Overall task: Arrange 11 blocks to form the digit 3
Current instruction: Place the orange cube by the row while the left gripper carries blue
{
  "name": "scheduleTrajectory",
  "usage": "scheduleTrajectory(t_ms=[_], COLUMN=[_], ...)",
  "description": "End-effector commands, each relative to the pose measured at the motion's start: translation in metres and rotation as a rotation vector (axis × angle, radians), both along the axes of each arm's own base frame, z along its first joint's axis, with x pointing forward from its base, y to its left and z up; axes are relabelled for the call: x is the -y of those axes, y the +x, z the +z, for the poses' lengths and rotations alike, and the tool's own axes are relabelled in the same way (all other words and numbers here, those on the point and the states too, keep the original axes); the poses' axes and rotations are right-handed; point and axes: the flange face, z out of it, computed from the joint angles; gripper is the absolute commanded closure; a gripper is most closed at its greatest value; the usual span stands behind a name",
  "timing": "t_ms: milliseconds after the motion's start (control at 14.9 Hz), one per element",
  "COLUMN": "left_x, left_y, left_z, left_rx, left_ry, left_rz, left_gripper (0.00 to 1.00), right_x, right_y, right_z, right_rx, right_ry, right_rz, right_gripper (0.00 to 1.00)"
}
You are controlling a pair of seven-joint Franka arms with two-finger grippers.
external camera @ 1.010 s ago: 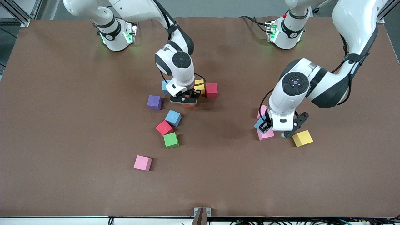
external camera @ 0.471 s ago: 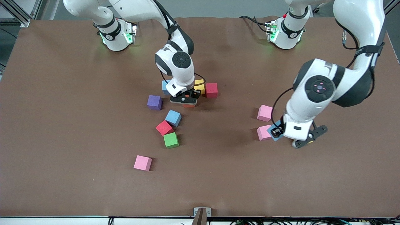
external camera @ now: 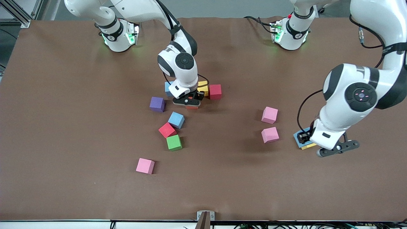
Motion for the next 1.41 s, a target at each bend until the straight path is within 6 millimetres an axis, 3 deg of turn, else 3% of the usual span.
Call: scheduleTrajectory(t_ms=[0, 539, 741, 1010, 1145, 1347], left_x=[-0.048, -0.063, -0.064, -0.062, -0.06, -0.056], left_y=[-0.007, -0.01, -0.008, -0.005, -0.006, -0.006], left_z=[0.036, 0.041, 0.034, 0.027, 0.028, 0.027], left_rx=[0.0, -0.013, -0.028, -0.032, -0.03, -0.031], left_ry=[-0.023, -0.015, -0.026, -0.028, -0.03, -0.022], left_rz=[-0.09, -0.078, -0.057, -0.055, -0.032, -0.013], left_gripper=[0.82, 0.82, 0.82, 0.82, 0.82, 0.81], right_x=[0.002, 0.001, -0.002, 0.014, 0.033, 0.083], right_y=[-0.003, -0.003, 0.0, 0.013, 0.024, 0.048], right_z=[0.014, 0.015, 0.029, 0.066, 0.1, 0.145], right_rx=[-0.017, -0.015, -0.001, -0.006, -0.004, -0.034], right_ry=[-0.003, -0.001, 0.016, 0.016, 0.025, 0.03], right_rz=[-0.007, -0.015, -0.011, -0.029, -0.073, -0.179], right_gripper=[0.0, 0.0, 0.0, 0.0, 0.0, 0.0])
